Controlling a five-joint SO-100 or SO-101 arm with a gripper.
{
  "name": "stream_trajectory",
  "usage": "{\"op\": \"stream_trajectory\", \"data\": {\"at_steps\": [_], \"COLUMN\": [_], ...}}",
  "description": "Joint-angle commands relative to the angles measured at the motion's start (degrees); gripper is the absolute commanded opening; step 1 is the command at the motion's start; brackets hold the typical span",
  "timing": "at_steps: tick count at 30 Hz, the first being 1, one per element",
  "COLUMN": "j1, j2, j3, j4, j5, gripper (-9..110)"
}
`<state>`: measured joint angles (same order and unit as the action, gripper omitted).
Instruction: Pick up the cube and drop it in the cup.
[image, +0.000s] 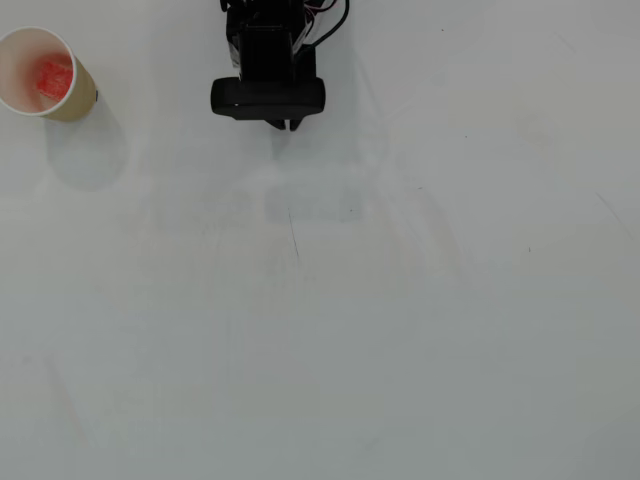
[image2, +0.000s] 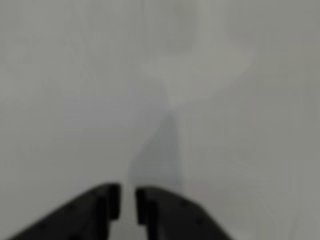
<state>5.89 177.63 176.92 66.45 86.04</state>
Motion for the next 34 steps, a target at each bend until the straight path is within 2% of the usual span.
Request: {"op": "stream_trajectory", "data": {"at_steps": [1, 34], "j1": [-0.09, -0.79], "j2": [2.02, 2.02], "j3": [1.93, 1.93], "j4": [0.62, 0.44], "j5": [0.62, 0.62], "gripper": [0, 0]}}
